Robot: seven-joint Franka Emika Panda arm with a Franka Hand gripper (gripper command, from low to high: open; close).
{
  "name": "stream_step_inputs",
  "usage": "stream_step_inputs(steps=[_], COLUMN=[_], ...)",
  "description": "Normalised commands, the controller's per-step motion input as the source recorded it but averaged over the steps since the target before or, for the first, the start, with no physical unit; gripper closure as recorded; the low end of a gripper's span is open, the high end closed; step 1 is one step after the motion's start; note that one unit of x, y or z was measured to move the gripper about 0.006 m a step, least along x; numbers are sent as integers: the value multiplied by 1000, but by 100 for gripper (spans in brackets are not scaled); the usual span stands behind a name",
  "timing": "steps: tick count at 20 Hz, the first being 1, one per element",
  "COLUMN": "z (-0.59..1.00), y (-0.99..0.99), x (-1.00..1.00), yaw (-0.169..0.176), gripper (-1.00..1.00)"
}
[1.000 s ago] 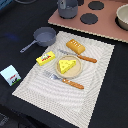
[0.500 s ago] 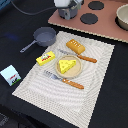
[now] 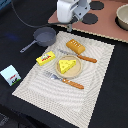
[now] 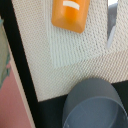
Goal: Interact with the objects in diverse but meaningful ways.
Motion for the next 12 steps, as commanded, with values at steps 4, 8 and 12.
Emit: stream_step_inputs(steps=[4, 8, 12], z=[-355, -301, -283], y=[0, 11, 31], x=[223, 189, 201], yaw=[-18, -5, -8], gripper=[-100, -100, -100])
